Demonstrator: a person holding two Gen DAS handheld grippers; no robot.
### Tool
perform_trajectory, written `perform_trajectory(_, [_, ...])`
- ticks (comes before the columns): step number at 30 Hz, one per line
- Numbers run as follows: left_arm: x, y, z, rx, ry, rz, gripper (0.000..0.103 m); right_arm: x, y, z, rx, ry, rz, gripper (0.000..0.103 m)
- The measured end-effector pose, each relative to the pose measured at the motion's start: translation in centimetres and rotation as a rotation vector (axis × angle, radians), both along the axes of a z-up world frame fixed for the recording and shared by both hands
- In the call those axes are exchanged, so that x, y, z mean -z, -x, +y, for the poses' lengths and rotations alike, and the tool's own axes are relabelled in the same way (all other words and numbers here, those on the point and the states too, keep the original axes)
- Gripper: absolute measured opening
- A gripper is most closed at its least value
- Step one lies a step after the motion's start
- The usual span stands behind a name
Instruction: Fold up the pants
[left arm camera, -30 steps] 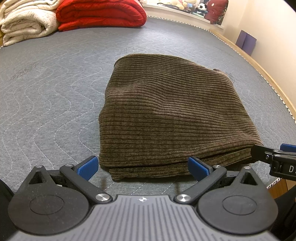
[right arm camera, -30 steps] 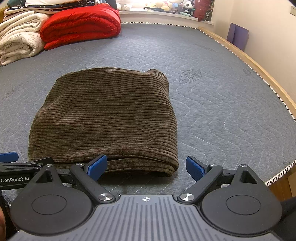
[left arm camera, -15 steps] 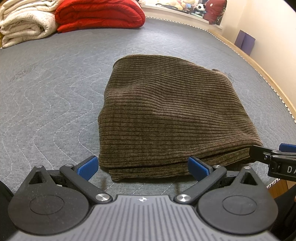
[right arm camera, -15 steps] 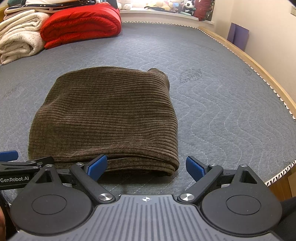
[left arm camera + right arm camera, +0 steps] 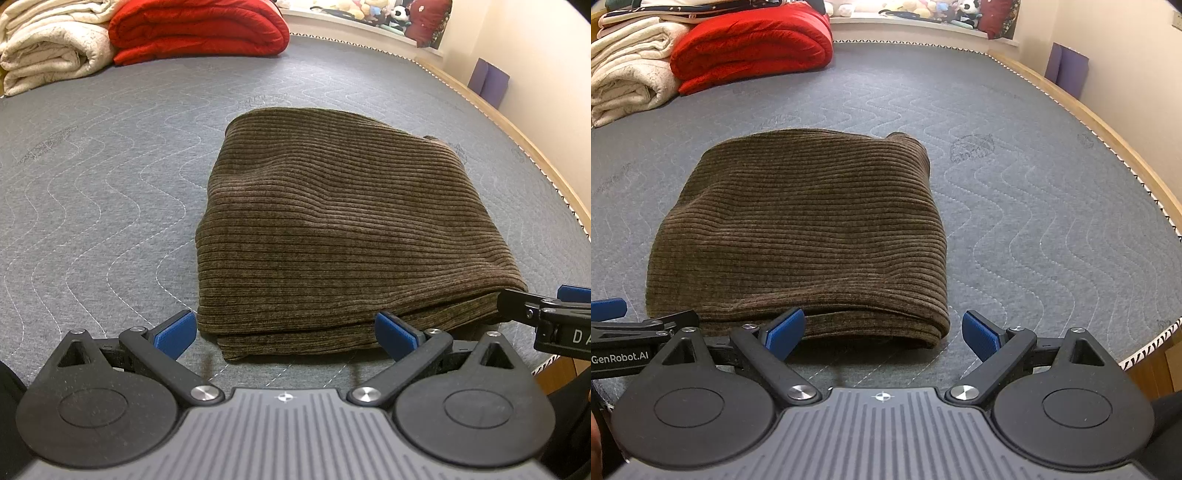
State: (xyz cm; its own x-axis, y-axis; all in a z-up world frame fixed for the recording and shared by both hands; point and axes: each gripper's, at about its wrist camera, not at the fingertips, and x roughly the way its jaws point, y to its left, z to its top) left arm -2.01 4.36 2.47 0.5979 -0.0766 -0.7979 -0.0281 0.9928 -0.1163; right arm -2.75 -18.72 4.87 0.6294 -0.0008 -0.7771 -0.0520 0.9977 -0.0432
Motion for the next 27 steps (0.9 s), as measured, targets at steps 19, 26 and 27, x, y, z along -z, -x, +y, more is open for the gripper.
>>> perform_trajectory(19, [0.03, 0.06, 0.22, 0.009, 0.004, -0.005, 0.103, 0.17, 0.11, -0.05, -0.004, 0.001, 0.0, 0.093])
perform_trajectory(26, [0.05, 0.19, 0.31, 0.016, 0.007, -0.011, 0.103, 0.15, 0.1, -0.08, -0.005, 0.001, 0.0, 0.093])
perform_trajectory(27, [0.05, 0.17, 0.35, 0.015, 0.008, -0.01, 0.103, 0.15, 0.09, -0.08, -0.005, 0.001, 0.001, 0.093])
